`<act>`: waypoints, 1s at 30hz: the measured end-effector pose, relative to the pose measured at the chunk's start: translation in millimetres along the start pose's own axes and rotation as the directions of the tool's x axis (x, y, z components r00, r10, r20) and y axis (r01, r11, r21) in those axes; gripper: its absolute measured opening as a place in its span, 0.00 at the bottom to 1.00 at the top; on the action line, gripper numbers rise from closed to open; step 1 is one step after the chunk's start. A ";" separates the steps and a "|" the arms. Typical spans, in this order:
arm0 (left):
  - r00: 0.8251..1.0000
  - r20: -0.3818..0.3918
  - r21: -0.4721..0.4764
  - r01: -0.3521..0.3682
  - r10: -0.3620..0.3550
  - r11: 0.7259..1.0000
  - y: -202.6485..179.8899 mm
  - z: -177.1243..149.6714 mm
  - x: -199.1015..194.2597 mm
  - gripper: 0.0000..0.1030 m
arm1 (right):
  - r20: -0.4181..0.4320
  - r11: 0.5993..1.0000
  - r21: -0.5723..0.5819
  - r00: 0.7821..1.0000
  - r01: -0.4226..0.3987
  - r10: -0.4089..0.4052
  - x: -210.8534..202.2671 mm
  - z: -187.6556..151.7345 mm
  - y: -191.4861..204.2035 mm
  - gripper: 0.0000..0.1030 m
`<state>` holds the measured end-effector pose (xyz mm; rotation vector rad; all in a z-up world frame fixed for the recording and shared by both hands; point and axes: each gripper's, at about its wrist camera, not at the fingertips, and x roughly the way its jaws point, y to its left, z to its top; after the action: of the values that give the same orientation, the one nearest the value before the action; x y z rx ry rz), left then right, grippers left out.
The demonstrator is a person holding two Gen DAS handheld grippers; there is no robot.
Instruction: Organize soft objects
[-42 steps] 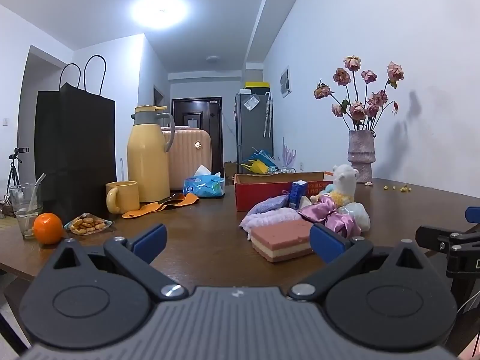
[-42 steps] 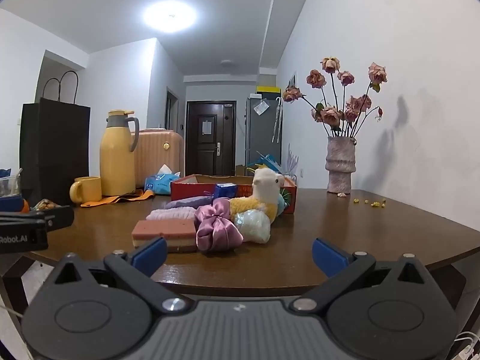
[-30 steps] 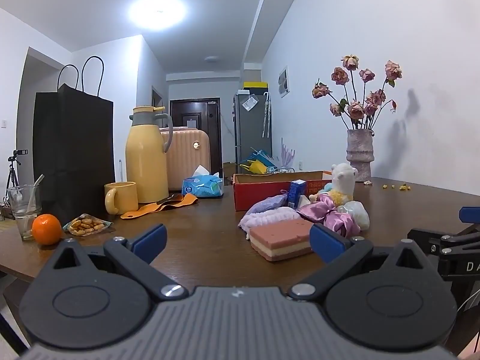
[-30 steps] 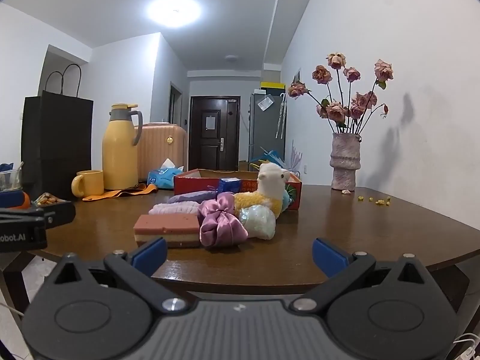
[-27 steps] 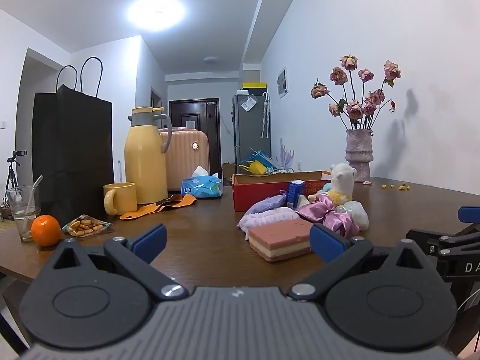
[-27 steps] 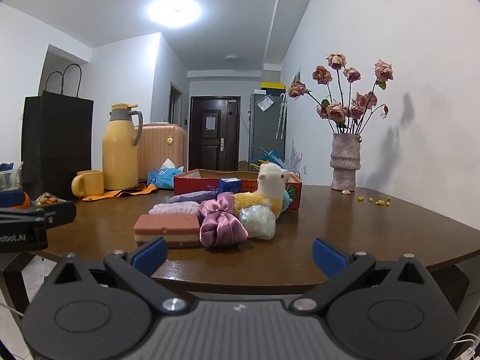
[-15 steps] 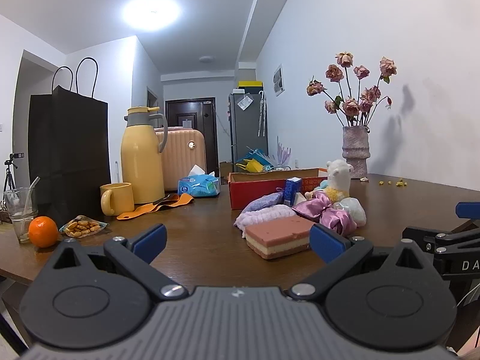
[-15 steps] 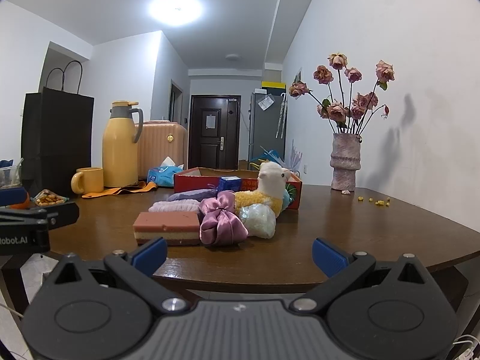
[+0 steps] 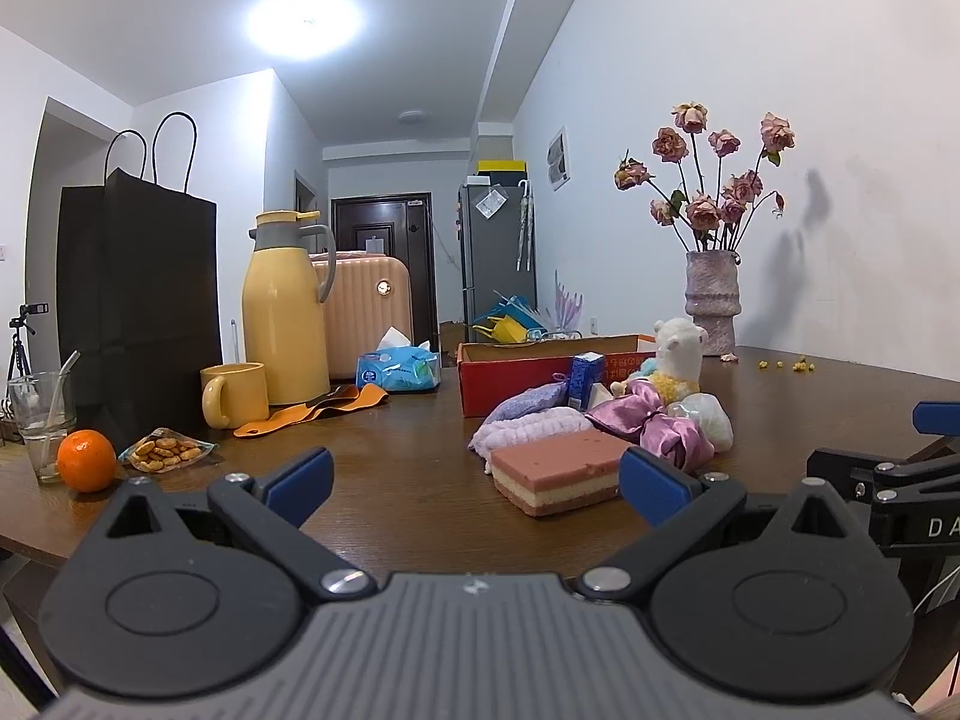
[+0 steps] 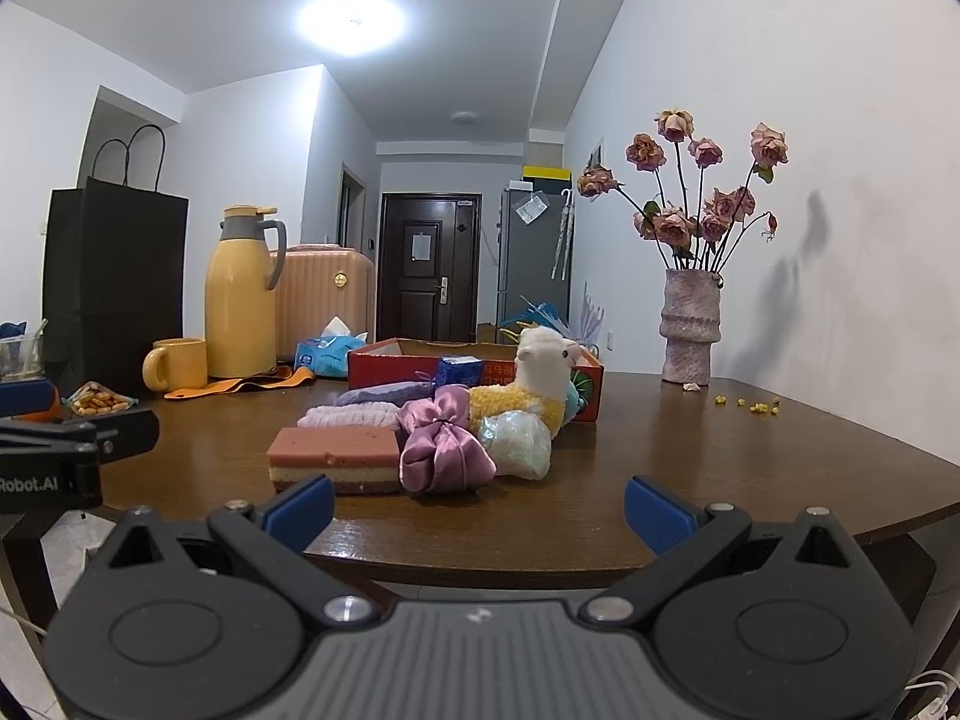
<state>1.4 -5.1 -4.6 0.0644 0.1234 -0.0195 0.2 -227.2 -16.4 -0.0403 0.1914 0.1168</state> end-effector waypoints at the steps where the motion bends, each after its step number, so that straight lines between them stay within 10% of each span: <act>1: 1.000 0.000 -0.001 -0.001 0.001 1.000 -0.2 -0.1 -0.1 1.00 | 0.002 1.000 0.001 1.000 -0.003 0.003 -0.3 -0.1 0.1 1.00; 30: 1.000 0.003 0.000 0.000 0.000 1.000 0.6 -1.0 0.7 1.00 | 0.002 1.000 0.003 1.000 -0.010 0.010 -0.6 -0.7 -0.9 1.00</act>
<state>1.9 -4.5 -5.6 0.0648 0.1208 -0.0196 -0.4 -228.2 -16.9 -0.0358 0.1899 0.1266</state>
